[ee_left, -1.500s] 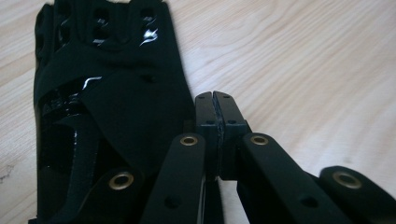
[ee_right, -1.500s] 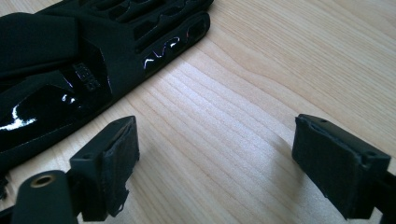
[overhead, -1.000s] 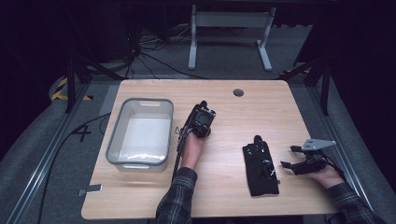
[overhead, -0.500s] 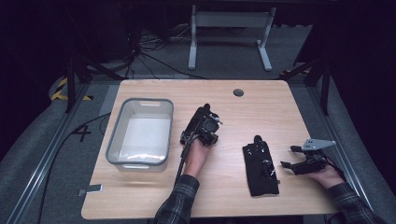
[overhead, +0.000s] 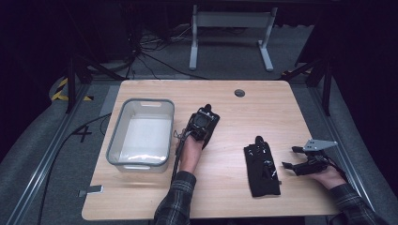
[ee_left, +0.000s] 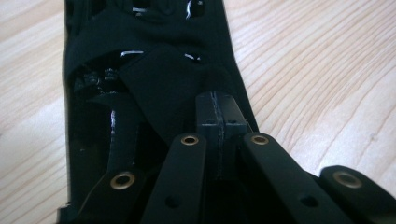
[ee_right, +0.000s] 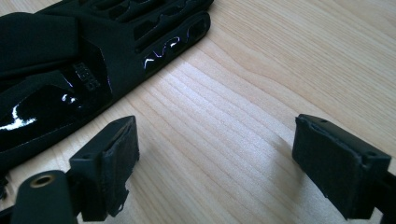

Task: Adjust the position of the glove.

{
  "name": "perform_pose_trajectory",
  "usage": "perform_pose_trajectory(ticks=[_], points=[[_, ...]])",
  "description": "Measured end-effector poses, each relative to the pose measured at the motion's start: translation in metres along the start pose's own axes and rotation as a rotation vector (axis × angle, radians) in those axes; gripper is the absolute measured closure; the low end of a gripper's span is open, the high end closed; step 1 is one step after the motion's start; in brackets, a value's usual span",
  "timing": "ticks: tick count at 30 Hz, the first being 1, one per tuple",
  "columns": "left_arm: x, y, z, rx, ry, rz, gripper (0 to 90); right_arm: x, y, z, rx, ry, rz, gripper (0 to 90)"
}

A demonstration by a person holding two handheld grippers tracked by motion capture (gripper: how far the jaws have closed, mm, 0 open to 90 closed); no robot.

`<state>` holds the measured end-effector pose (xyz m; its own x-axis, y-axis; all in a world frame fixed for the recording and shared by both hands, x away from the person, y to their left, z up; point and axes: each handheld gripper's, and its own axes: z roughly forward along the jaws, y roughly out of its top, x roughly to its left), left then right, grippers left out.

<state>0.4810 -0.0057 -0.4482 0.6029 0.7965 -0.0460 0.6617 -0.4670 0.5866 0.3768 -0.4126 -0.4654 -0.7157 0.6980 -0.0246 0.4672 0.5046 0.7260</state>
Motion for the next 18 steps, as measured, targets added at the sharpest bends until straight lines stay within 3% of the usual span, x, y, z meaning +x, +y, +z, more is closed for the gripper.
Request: perform_pose_trajectory(ticks=[5,18], points=[[-0.007,-0.001,-0.001,0.005,-0.023,0.019,90.0,0.0,0.0,0.0,0.0,0.0,0.0,15.2],[-0.041,-0.013,-0.005,-0.002,-0.167,0.104,90.0,0.0,0.0,0.0,0.0,0.0,0.0,15.2]])
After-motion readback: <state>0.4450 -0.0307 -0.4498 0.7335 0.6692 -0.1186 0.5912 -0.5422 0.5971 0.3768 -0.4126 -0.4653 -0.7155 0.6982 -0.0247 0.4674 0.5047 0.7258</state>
